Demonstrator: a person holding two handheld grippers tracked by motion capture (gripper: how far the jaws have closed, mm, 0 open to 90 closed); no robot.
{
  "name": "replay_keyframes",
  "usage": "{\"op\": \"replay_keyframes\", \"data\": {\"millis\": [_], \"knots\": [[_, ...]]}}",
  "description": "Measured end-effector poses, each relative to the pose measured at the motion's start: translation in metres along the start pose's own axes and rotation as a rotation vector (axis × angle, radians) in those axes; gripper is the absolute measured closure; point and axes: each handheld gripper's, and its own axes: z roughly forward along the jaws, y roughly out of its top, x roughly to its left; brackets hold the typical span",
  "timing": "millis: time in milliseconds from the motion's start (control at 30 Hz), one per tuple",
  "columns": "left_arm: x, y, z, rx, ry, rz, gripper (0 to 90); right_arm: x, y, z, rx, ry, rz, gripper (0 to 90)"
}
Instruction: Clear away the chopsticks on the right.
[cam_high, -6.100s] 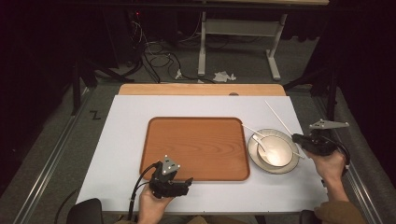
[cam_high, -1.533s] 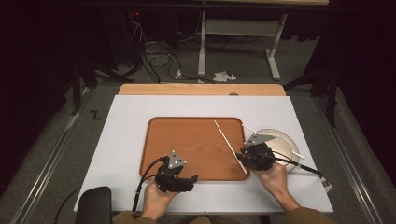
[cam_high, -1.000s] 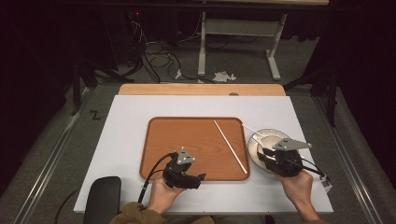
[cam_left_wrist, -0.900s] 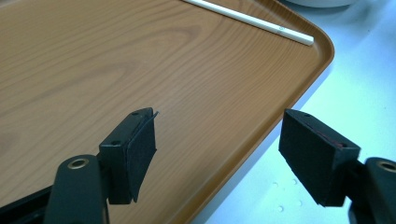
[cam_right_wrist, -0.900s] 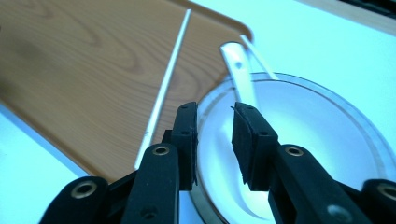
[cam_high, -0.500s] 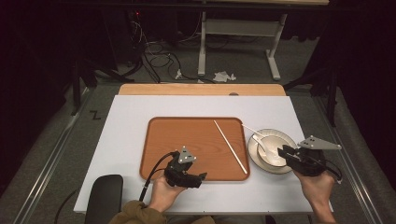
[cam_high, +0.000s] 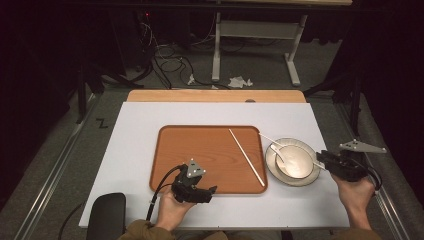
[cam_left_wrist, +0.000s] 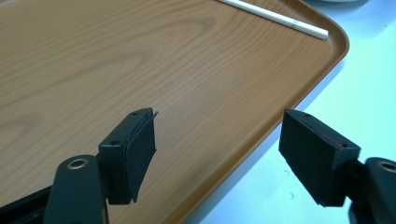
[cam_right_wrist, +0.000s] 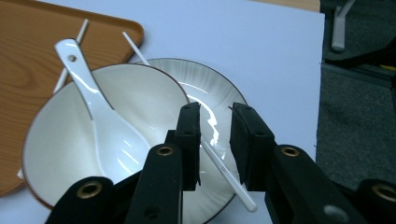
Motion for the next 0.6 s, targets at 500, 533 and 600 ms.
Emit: {"op": "replay_keyframes", "data": {"millis": [500, 533, 600], "knots": [[0.004, -0.009, -0.010, -0.004, 0.038, -0.040, 26.9, -0.011, 0.000, 0.037, 0.201, -0.003, -0.042, 73.6], [0.004, -0.009, -0.010, -0.005, 0.038, -0.041, 26.8, -0.011, -0.001, 0.040, 0.232, 0.000, -0.050, 73.5], [0.004, -0.010, -0.011, -0.005, 0.038, -0.044, 26.8, -0.011, 0.000, 0.043, 0.244, 0.009, -0.051, 73.5]]}}
